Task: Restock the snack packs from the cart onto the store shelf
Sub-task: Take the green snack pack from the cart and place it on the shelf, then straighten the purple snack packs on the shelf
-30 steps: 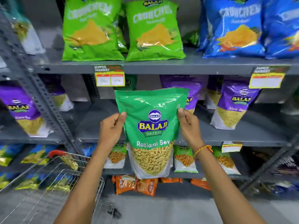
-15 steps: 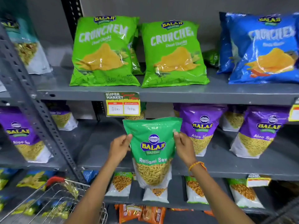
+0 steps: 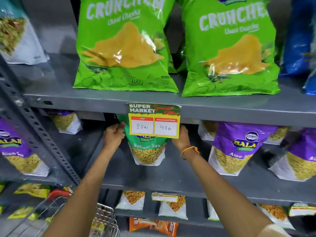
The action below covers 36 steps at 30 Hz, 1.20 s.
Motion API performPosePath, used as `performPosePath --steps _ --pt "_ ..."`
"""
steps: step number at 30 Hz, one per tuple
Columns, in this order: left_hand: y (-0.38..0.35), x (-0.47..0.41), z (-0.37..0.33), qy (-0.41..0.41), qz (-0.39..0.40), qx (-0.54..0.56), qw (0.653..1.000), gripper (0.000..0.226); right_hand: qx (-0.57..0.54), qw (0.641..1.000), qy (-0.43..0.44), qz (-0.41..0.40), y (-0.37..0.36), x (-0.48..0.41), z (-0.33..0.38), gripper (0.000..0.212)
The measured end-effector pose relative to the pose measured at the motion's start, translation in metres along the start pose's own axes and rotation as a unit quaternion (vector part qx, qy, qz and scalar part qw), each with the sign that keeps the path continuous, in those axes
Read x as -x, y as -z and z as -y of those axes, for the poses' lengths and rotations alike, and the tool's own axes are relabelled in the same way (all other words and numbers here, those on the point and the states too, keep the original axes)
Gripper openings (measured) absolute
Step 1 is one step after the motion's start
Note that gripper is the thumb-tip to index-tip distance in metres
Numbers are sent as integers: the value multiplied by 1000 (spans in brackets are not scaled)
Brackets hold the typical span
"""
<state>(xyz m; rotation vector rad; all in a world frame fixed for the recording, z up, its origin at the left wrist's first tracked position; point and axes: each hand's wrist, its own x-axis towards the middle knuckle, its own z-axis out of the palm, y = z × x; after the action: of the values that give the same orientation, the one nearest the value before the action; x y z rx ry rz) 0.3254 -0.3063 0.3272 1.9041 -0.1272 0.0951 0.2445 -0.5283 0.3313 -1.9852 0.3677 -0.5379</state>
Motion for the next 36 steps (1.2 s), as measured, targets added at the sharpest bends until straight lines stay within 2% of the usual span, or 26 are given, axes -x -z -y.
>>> performPosePath --steps 7,10,13,15,16,18,19,21,22,24,25,26,29,33,36 --pt "-1 6 -3 -6 21 51 998 14 -29 999 -15 4 7 5 -5 10" --pt "-2 15 -2 -23 49 106 993 19 -61 998 -13 8 28 36 -19 7" --pt "-3 21 16 -17 108 132 985 29 -32 997 -53 38 67 81 -53 39" --pt "-4 23 37 13 162 129 978 48 0 996 -86 -17 99 109 -85 56" --pt "-6 25 45 29 190 130 973 61 5 992 -104 -77 117 119 -100 54" --pt "-8 29 56 74 242 126 959 103 27 969 -140 -199 151 129 -124 35" --pt "-10 30 59 94 258 121 954 113 33 959 -153 -238 165 126 -132 32" --pt "-17 30 63 117 270 105 950 100 -1 951 -164 -260 187 110 -147 54" --pt "-21 28 67 121 267 96 951 96 -26 954 -169 -246 196 99 -151 70" --pt "-26 29 60 133 264 76 952 92 -59 967 -184 -166 210 77 -159 102" --pt "-29 31 55 134 257 75 954 81 -65 972 -190 -120 215 69 -163 115" --pt "-32 32 50 136 250 75 956 70 -70 976 -192 -80 220 61 -167 119" --pt "-35 40 38 136 228 56 962 60 -104 978 -180 -4 222 51 -182 102" --pt "-31 54 28 123 230 49 964 56 -138 978 -159 4 216 47 -185 75" --pt "-31 58 26 127 227 48 964 60 -143 978 -151 20 216 46 -181 75"
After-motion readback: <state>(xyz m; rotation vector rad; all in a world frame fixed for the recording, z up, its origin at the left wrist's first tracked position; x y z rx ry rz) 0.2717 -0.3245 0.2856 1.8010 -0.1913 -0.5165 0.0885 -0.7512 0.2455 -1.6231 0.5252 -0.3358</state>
